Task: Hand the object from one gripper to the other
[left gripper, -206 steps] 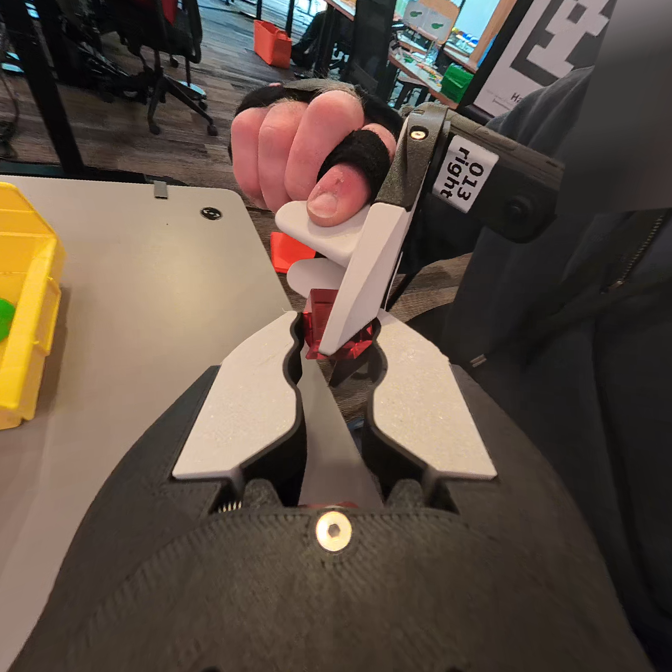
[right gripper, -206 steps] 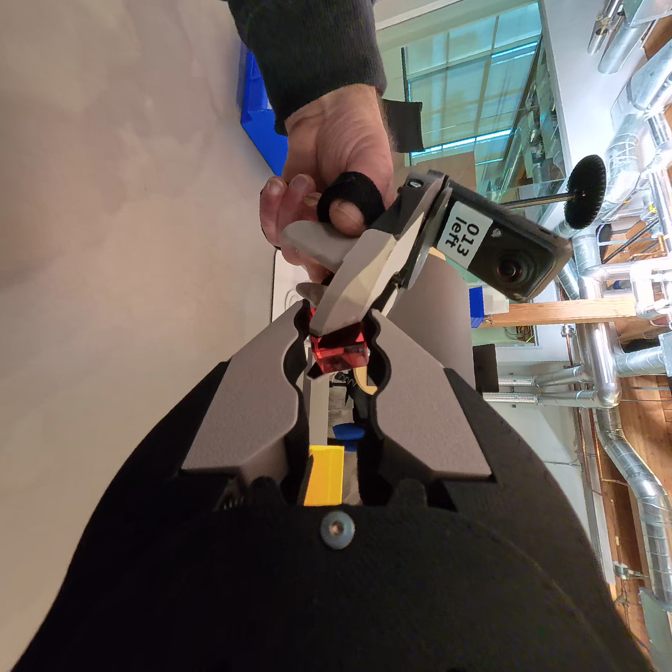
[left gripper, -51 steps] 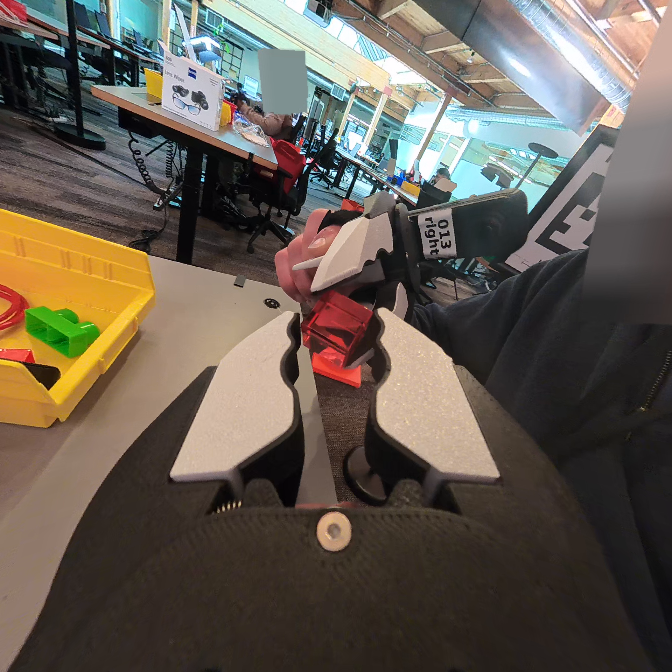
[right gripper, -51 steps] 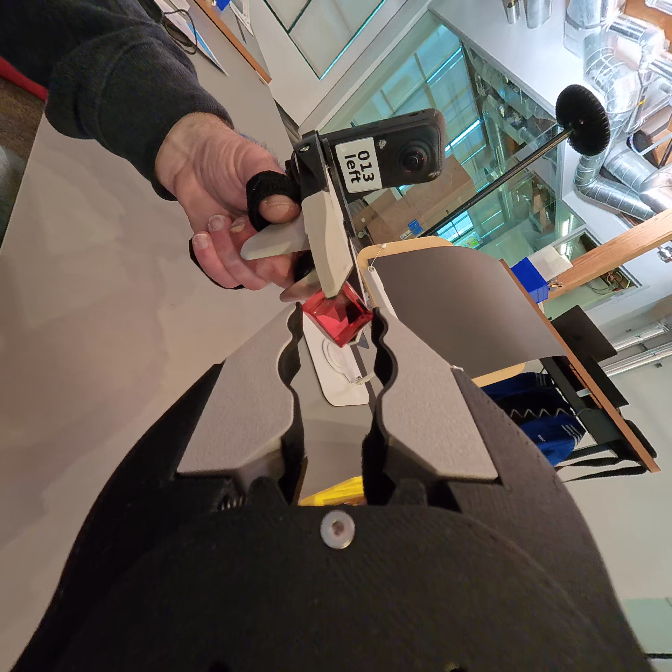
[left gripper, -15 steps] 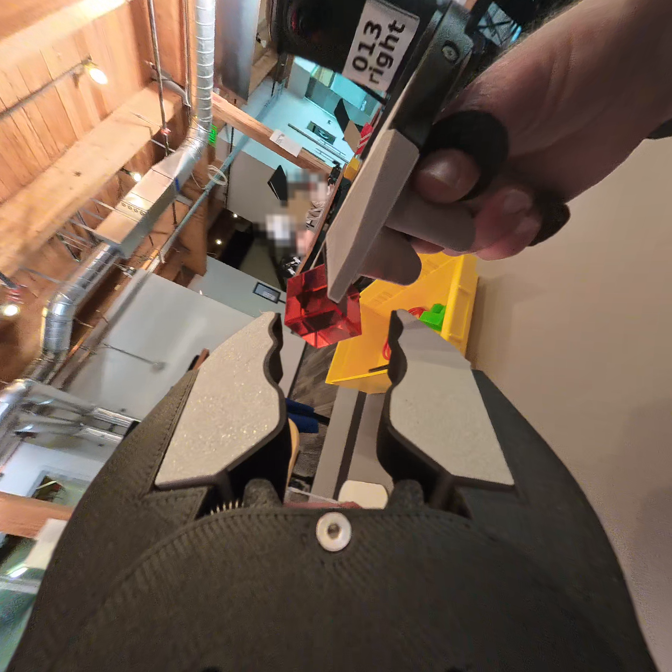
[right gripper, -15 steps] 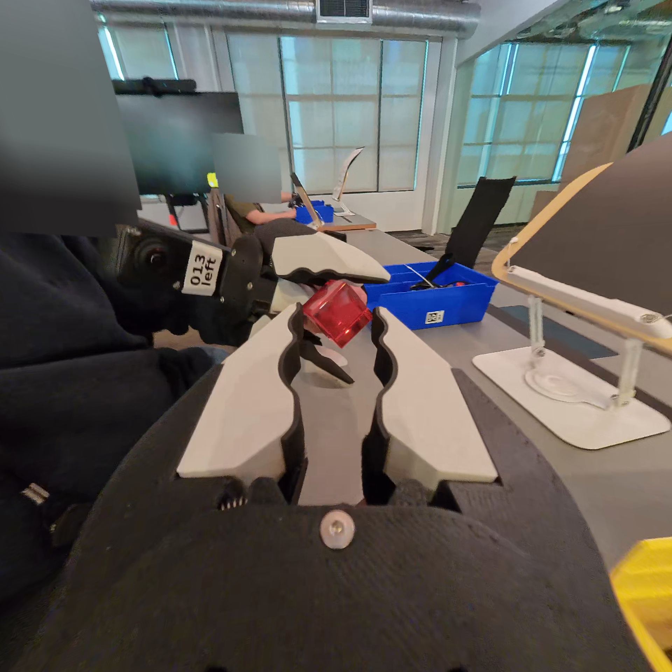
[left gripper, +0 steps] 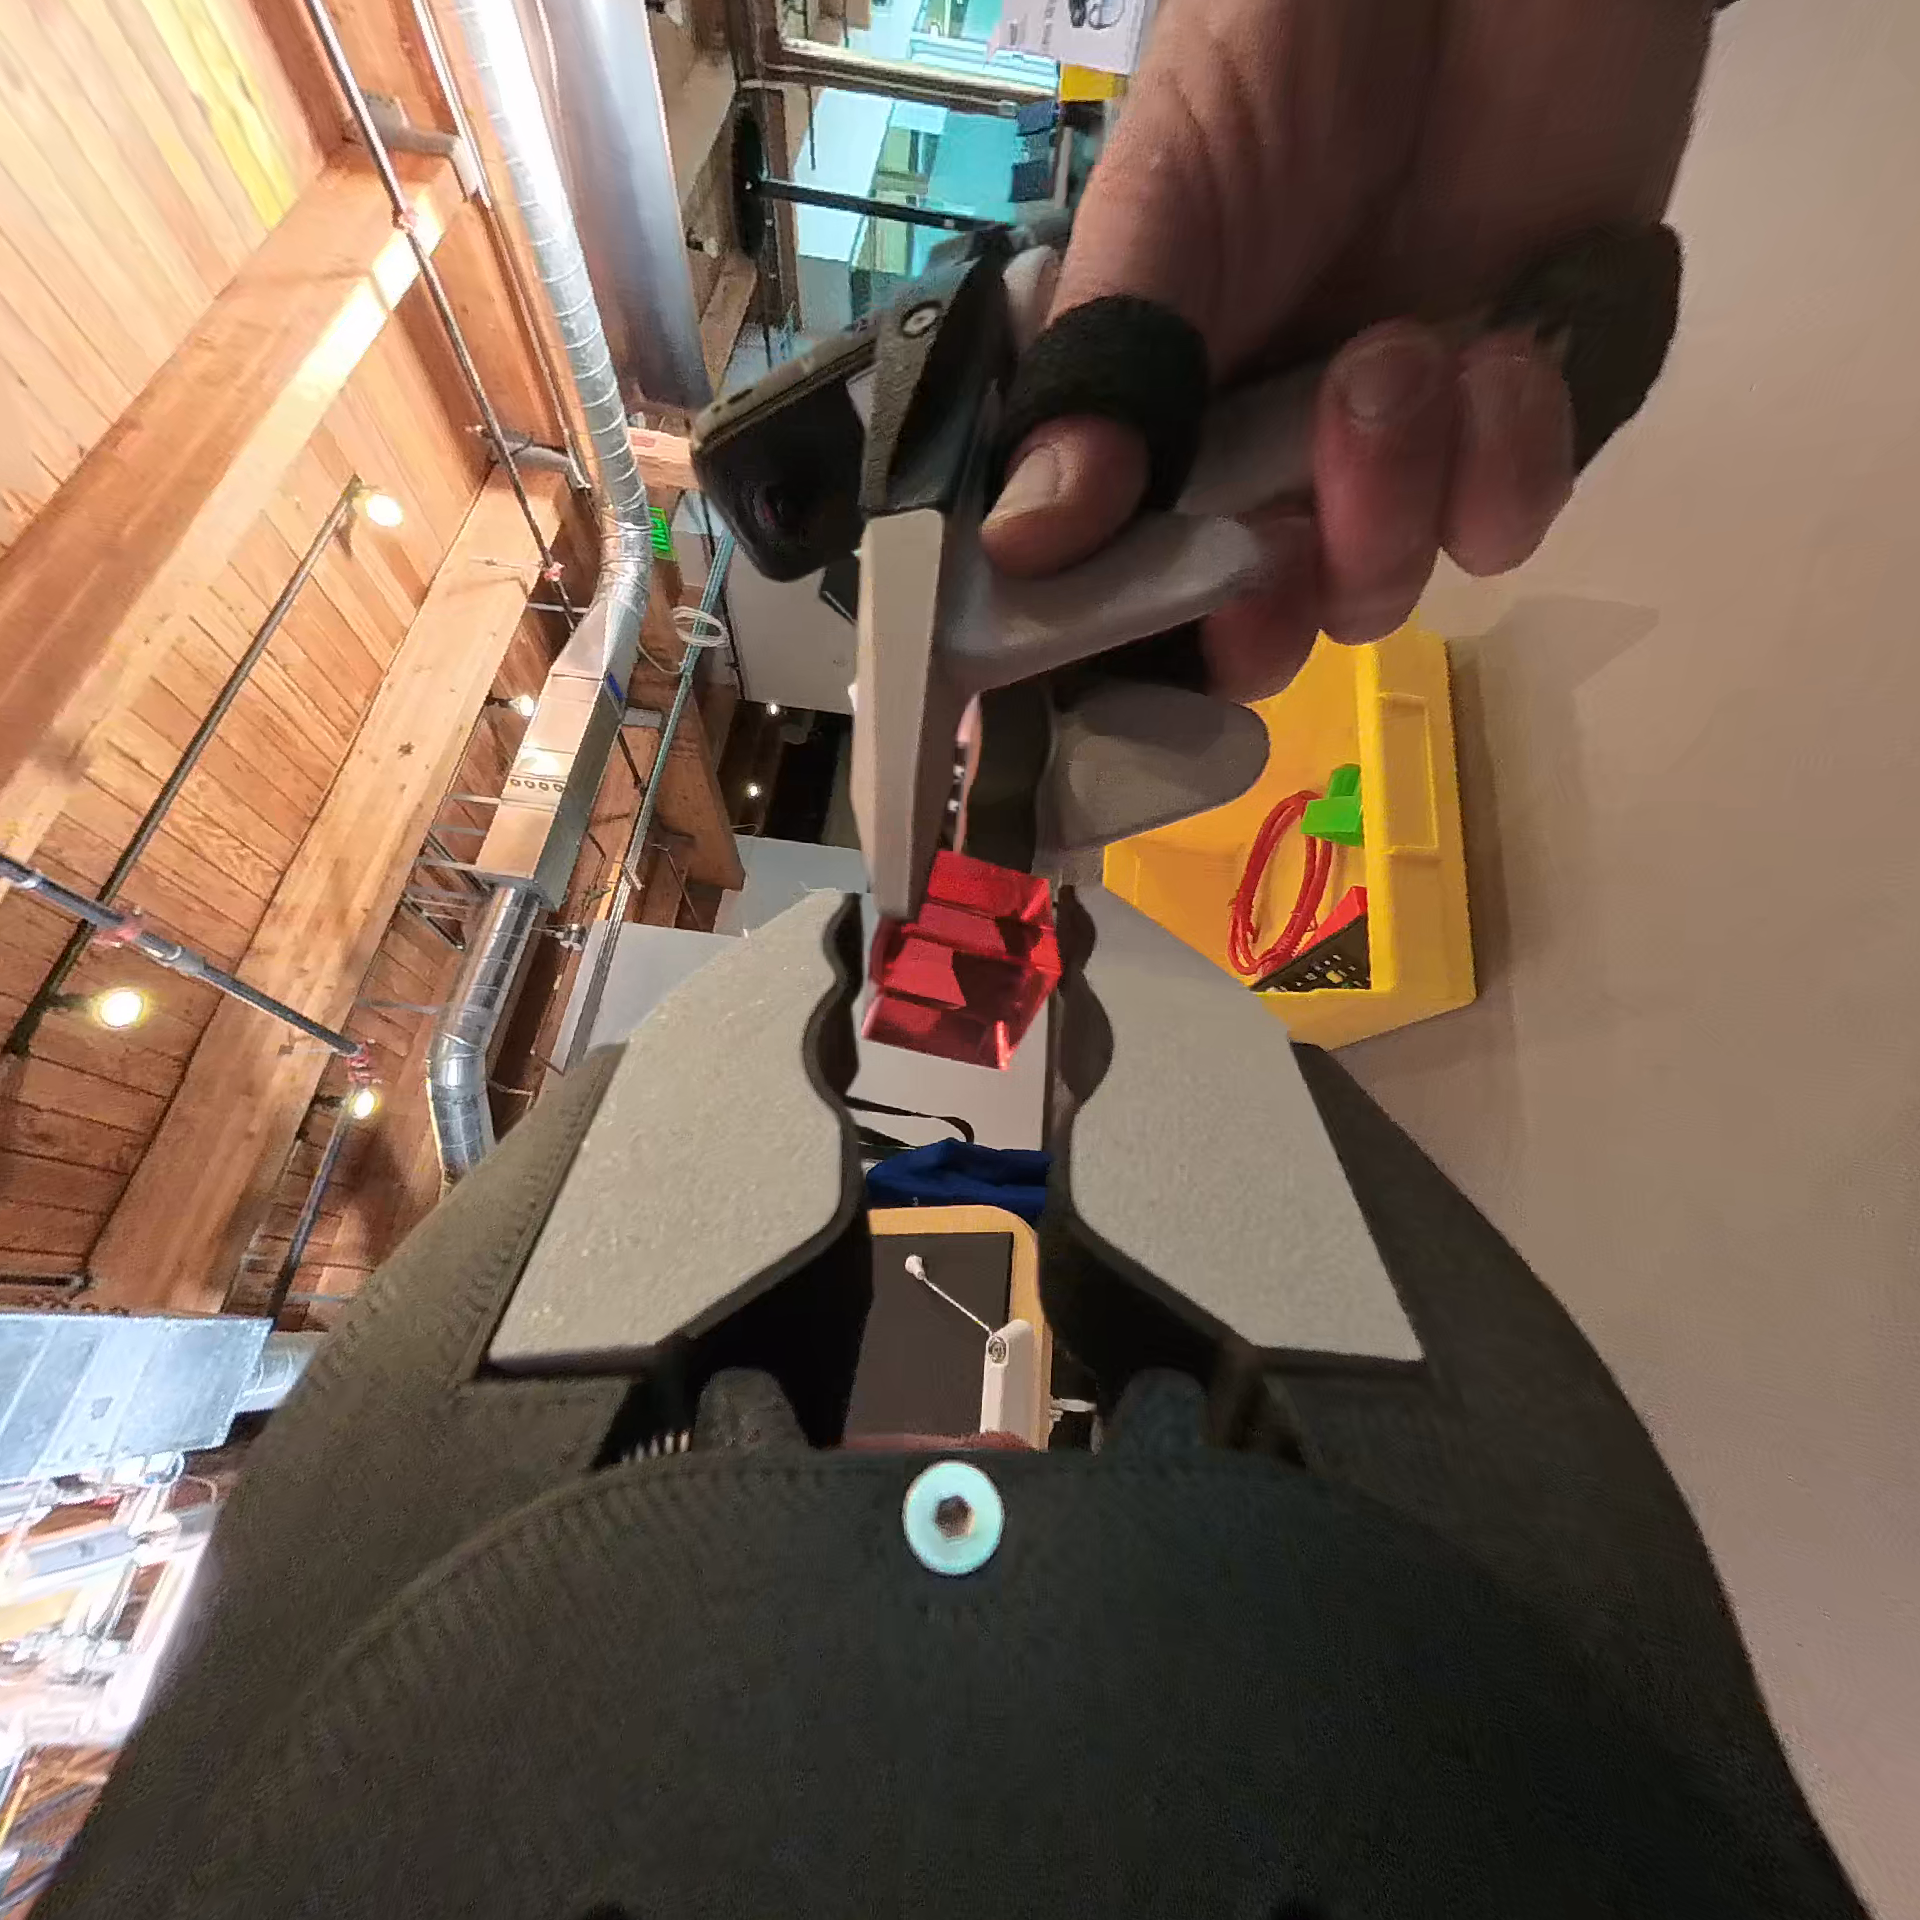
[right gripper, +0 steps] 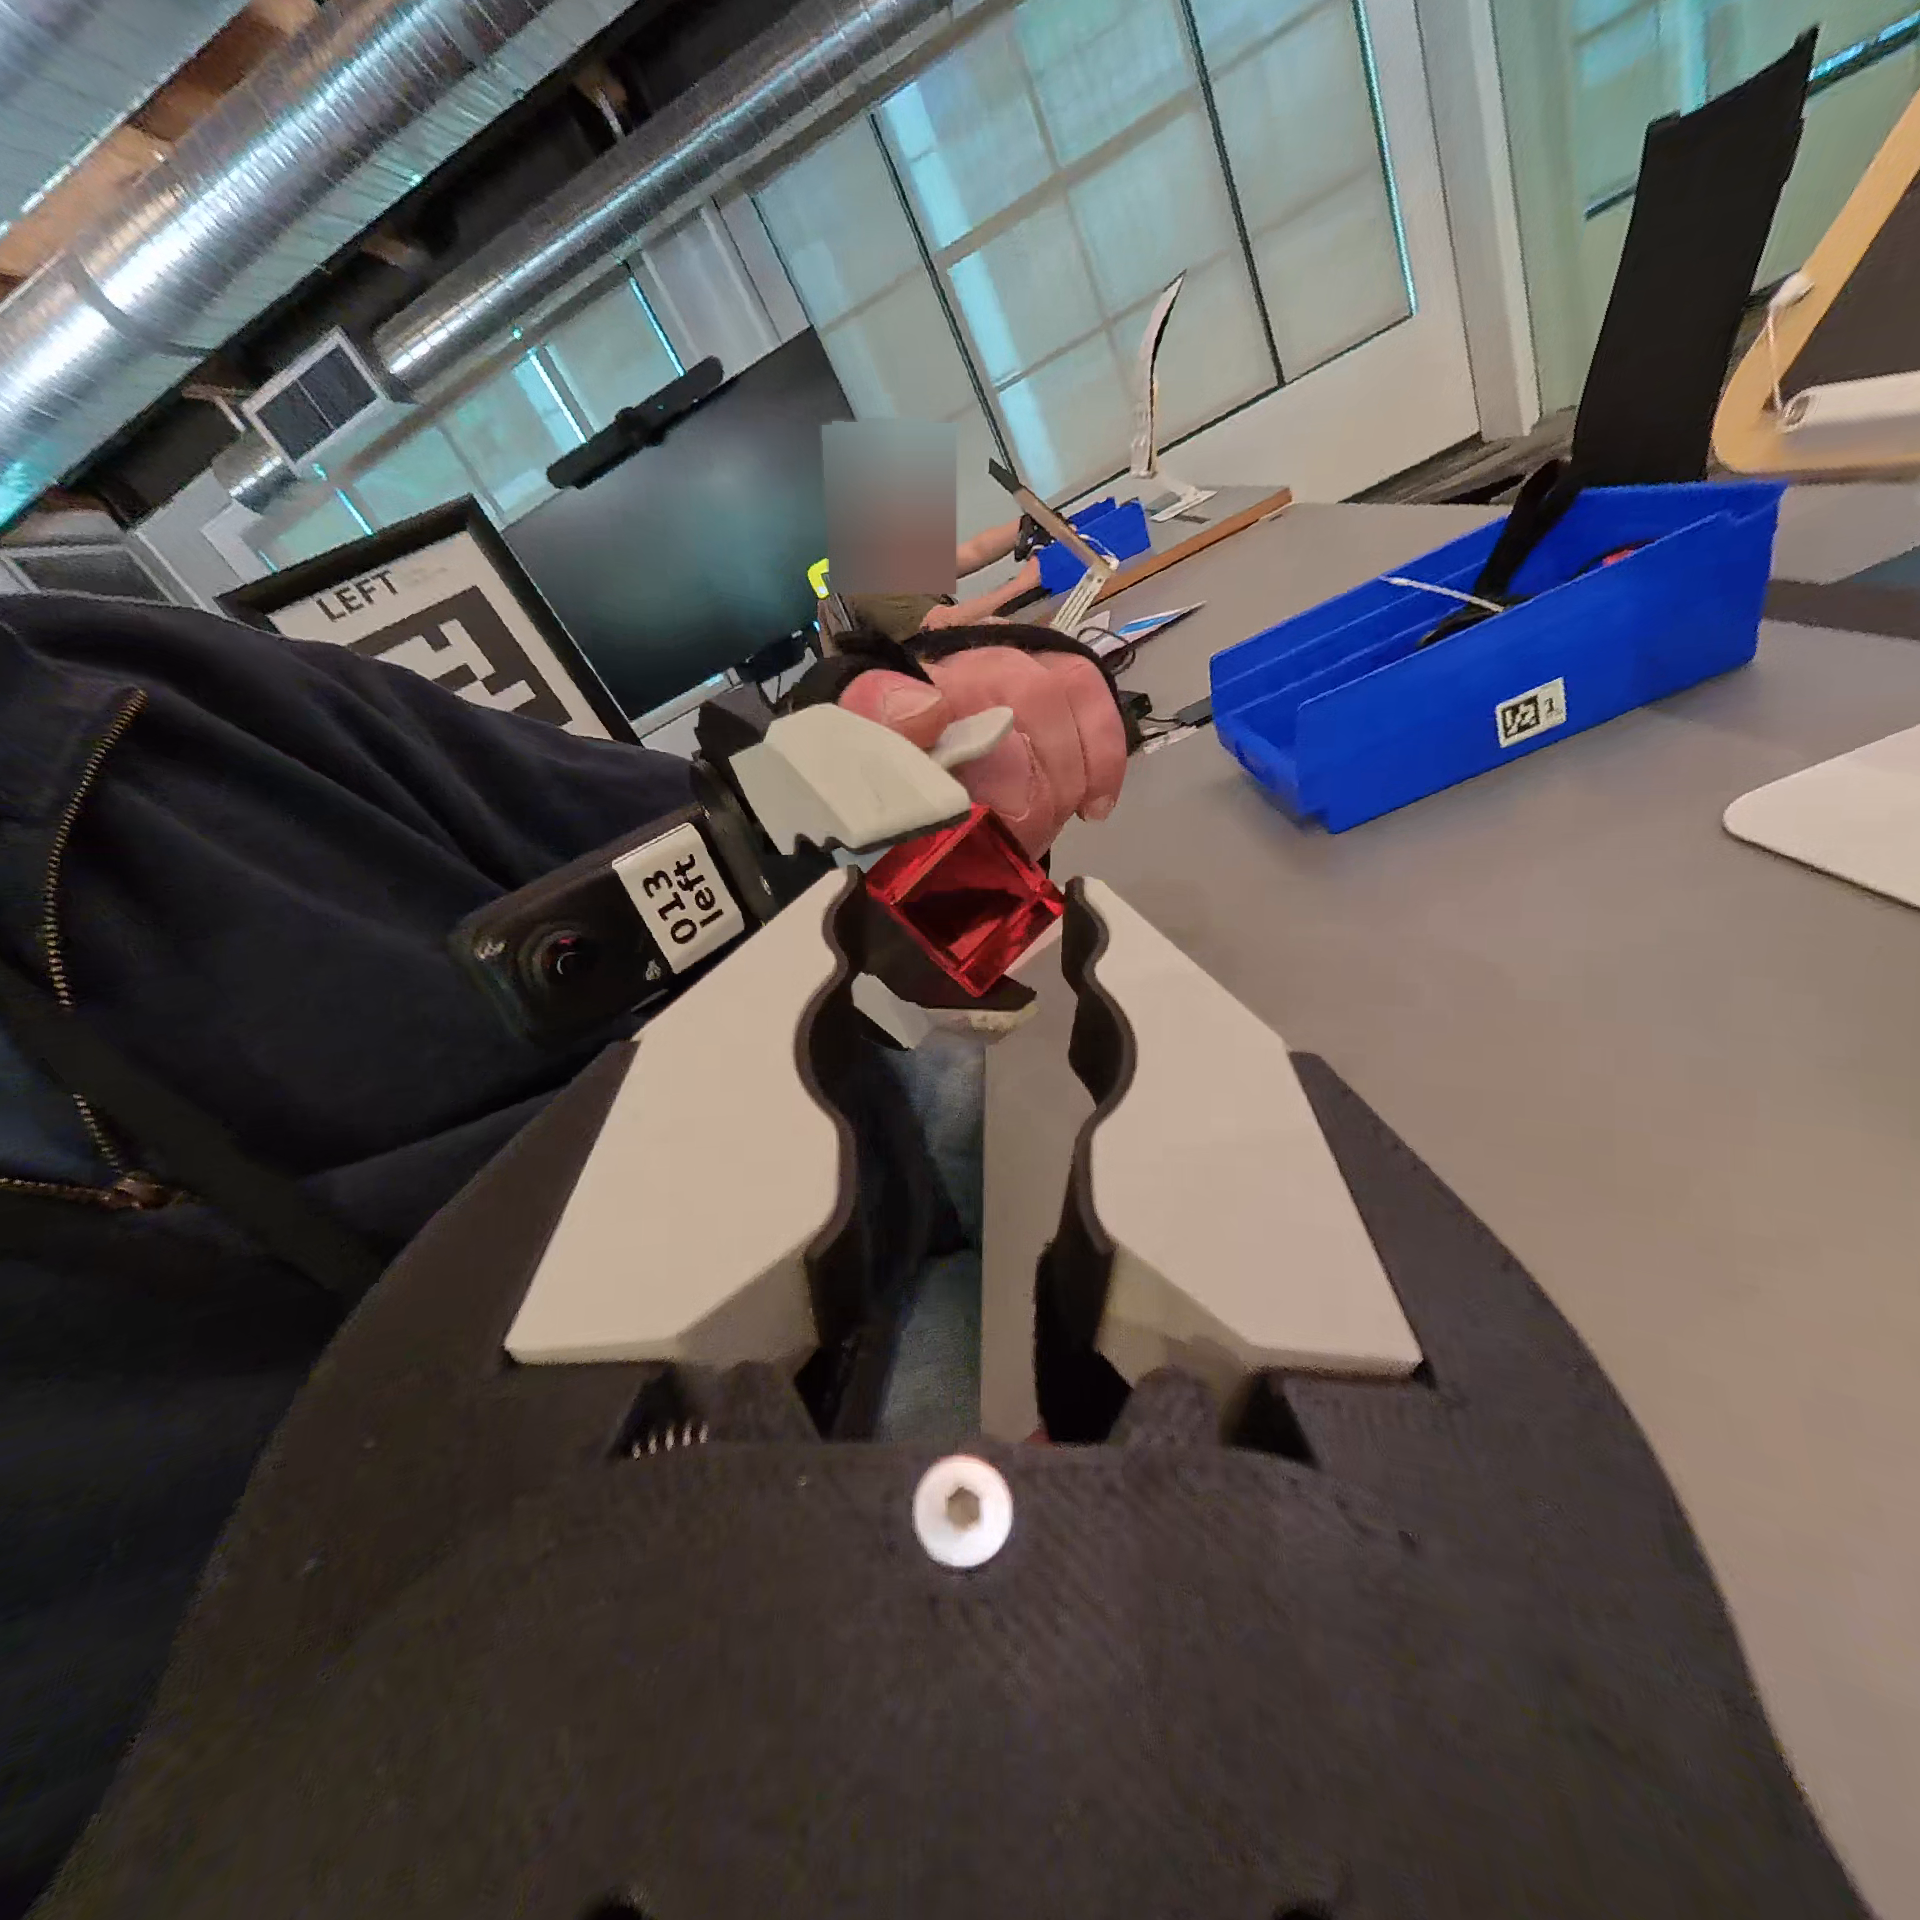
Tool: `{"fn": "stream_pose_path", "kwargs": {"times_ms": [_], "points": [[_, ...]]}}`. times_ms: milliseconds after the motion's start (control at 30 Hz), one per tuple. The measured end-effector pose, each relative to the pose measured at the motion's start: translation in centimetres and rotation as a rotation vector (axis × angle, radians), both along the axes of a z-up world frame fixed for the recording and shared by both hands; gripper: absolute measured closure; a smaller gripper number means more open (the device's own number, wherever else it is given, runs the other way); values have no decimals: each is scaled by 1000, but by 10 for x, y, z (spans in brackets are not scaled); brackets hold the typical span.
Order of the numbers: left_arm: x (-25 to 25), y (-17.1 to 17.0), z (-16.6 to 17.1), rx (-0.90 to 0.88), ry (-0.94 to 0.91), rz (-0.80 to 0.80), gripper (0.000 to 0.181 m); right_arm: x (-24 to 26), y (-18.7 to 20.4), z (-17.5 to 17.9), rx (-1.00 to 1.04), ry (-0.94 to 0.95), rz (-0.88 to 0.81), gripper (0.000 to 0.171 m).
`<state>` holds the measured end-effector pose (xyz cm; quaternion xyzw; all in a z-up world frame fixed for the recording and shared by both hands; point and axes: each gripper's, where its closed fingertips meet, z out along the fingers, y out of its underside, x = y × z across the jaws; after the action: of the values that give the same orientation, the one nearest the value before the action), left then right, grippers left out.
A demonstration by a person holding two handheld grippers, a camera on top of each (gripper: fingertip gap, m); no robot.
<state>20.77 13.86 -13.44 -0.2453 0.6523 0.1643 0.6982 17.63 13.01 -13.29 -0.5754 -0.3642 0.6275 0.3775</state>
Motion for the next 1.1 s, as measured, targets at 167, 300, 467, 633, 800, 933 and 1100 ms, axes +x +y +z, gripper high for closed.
{"fn": "stream_pose_path", "kwargs": {"times_ms": [167,300,467,633,800,933,1100], "points": [[-1,1,-5,-25,10,14,149,-1,2,-4,-24,-14,8,136],[-2,3,-6,-164,-16,11,150,4,10,-5,58,-34,-74,129],[-5,14,-10,-326,15,82,150,13,22,-9,268,-233,-257,119],[-9,27,-17,-367,115,213,150,20,23,-8,321,-327,-347,120],[-12,29,-33,-381,229,288,150,18,24,-17,309,-378,-411,124],[-9,26,-37,-335,268,304,150,4,24,-28,199,-309,-358,128],[-5,23,-35,-308,264,303,150,-4,23,-27,148,-206,-296,143]]}}
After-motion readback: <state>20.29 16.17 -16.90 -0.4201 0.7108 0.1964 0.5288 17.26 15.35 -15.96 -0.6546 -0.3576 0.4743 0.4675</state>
